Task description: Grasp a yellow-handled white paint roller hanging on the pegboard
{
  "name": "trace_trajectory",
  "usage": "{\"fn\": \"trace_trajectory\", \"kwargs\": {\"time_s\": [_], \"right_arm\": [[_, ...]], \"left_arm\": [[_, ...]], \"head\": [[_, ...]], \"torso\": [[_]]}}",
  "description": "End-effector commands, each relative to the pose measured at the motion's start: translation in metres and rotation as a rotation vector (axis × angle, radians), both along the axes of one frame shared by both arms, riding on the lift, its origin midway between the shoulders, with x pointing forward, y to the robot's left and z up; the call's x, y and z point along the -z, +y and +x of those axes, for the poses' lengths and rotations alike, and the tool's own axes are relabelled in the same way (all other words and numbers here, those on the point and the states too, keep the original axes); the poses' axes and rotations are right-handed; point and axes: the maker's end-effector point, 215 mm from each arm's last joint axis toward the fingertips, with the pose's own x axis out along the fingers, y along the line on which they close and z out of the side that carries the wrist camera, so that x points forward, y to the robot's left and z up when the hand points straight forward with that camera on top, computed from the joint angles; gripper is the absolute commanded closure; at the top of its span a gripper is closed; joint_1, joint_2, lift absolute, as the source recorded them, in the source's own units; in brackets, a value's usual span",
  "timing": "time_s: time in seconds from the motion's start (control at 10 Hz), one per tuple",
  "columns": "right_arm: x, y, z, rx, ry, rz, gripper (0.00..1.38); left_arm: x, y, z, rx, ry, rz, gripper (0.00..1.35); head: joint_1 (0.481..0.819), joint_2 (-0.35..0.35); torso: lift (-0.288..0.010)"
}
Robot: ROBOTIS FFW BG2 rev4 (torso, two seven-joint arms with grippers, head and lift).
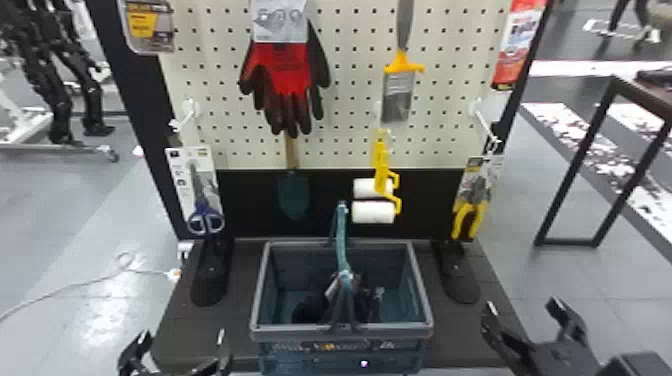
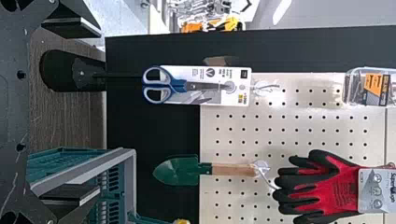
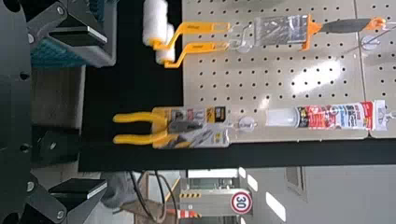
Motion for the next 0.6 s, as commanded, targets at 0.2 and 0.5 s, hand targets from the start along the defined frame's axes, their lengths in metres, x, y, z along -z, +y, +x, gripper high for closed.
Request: {"fn": "trace_trajectory", "kwargs": {"time_s": [0.2,0.5], "right_arm": [[-0.038,0.039,0.045,-0.129,-0.014,0.006,0.21],[-0.047,0.074,0.083,-0.298,0.021,-0.011,0.21]], "left_arm": [[0.001,-0.003,0.003,0.008,0.002,-0.004,0.13],[0.001,-0.008,0.006,0.022,-0.001,-0.005,0.13]], "head": [[0.549,0.000],[0.549,0.000]], "torso": [[-0.100],[-0.100]]}}
